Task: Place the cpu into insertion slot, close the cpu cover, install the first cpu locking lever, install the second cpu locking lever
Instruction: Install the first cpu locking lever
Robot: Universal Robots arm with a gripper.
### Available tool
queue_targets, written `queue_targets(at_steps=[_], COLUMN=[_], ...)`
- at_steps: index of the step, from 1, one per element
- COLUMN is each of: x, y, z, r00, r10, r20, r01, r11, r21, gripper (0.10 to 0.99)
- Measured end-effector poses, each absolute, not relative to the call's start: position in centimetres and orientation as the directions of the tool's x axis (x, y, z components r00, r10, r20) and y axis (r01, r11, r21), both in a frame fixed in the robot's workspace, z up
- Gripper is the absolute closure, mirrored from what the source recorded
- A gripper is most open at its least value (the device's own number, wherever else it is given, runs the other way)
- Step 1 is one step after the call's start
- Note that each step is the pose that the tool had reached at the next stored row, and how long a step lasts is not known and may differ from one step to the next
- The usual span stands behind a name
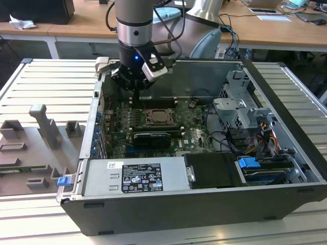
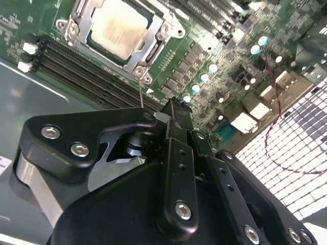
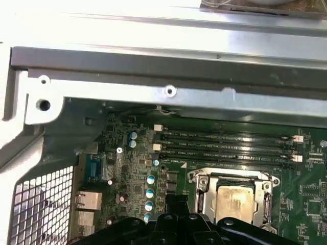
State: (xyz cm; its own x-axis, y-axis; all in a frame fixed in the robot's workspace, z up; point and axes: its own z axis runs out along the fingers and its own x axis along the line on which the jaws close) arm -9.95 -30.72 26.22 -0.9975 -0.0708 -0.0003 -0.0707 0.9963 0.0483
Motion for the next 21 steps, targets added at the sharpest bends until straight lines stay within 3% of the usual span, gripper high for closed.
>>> queue_targets(at_steps=[8,21], x=[-9.9,-6.9], y=[-29.2,-29.1], z=[25.8,25.7], r00=[-0.997,-0.998], r10=[-0.071,-0.071], r20=[0.000,0.000], r01=[-0.071,-0.071], r11=[0.996,0.996], r21=[0.048,0.045], gripper=[0.980,0.980])
